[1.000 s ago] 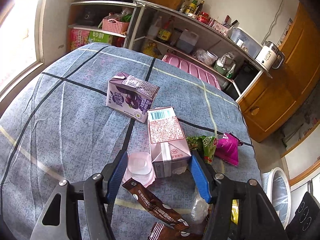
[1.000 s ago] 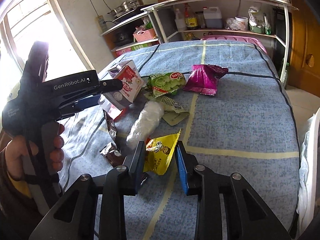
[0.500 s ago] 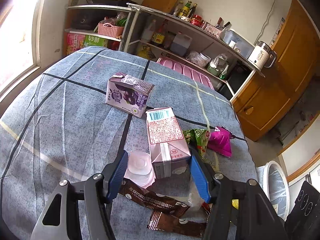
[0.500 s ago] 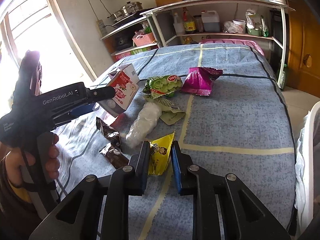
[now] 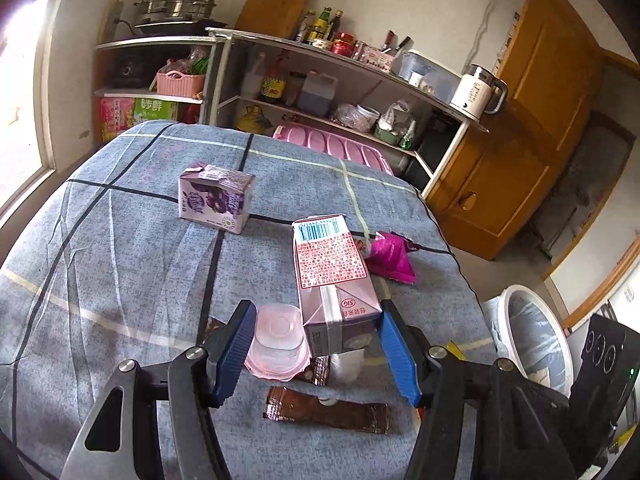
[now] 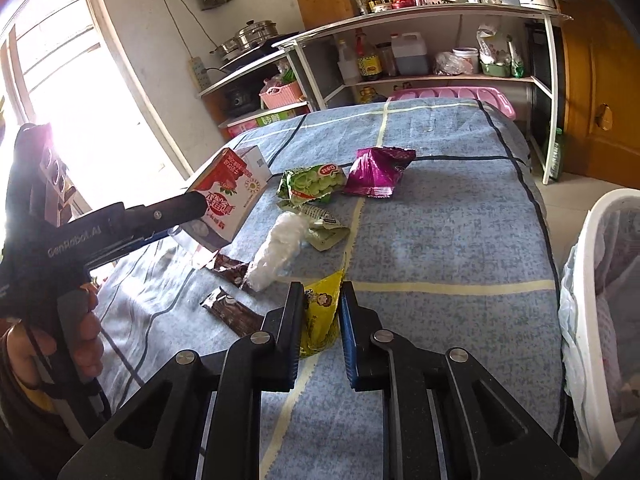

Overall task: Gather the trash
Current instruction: 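Lift the pink carton and yellow wrapper and carry them over the white bin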

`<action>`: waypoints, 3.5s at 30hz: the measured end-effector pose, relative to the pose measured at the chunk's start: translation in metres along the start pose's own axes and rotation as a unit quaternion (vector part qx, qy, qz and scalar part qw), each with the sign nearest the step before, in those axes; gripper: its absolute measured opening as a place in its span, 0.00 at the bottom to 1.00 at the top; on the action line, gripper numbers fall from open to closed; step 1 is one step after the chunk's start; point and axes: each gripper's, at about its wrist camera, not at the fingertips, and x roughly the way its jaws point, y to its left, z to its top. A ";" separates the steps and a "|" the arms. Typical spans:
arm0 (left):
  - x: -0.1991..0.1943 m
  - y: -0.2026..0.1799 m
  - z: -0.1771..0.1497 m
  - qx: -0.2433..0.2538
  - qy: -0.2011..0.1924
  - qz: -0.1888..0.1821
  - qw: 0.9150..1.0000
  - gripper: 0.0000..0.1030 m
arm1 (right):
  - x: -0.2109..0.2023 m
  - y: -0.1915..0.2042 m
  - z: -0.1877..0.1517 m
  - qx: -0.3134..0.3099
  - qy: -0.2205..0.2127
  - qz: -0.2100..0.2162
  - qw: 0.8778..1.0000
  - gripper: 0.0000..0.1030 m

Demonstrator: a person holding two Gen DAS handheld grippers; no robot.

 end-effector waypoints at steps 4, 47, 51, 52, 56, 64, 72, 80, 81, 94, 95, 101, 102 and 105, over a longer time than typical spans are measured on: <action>0.000 -0.018 -0.016 0.036 0.017 -0.021 0.999 0.60 | -0.010 -0.009 -0.004 0.010 -0.002 -0.005 1.000 0.18; 0.023 -0.087 -0.031 0.119 0.041 -0.005 0.992 0.68 | -0.036 -0.051 -0.019 0.060 -0.010 -0.023 0.998 0.18; 0.037 -0.091 -0.035 0.121 0.054 0.004 0.991 0.68 | -0.040 -0.056 -0.021 0.064 -0.009 -0.025 0.998 0.18; 0.041 -0.093 -0.037 0.120 0.060 0.002 0.991 0.68 | -0.041 -0.057 -0.021 0.064 -0.010 -0.026 0.998 0.18; 0.058 -0.100 -0.041 0.124 0.076 0.008 0.989 0.68 | -0.045 -0.060 -0.024 0.069 -0.010 -0.027 0.997 0.18; 0.075 -0.099 -0.045 0.105 0.081 0.037 0.990 0.66 | -0.047 -0.064 -0.025 0.070 -0.009 -0.026 0.997 0.18; 0.068 -0.097 -0.039 0.098 0.068 0.038 0.992 0.58 | -0.054 -0.070 -0.025 0.076 -0.017 -0.026 0.997 0.18; 0.043 -0.117 -0.029 0.113 0.037 0.007 0.993 0.56 | -0.074 -0.080 -0.020 0.085 -0.041 -0.030 0.995 0.18; 0.041 -0.119 -0.028 0.114 0.034 0.004 0.993 0.56 | -0.077 -0.081 -0.020 0.085 -0.044 -0.032 0.995 0.18; 0.026 -0.165 -0.023 0.146 0.009 -0.044 0.988 0.56 | -0.125 -0.111 -0.016 0.111 -0.095 -0.065 0.987 0.18; 0.026 -0.170 -0.023 0.148 0.009 -0.055 0.987 0.56 | -0.131 -0.116 -0.016 0.115 -0.100 -0.070 0.986 0.18; 0.033 -0.206 -0.021 0.161 0.020 -0.105 0.981 0.56 | -0.158 -0.147 -0.015 0.136 -0.120 -0.106 0.978 0.18; 0.034 -0.212 -0.023 0.166 0.021 -0.111 0.980 0.56 | -0.161 -0.152 -0.015 0.138 -0.121 -0.113 0.977 0.18; 0.040 -0.232 -0.028 0.177 0.028 -0.130 0.975 0.56 | -0.167 -0.165 -0.016 0.144 -0.119 -0.130 0.974 0.18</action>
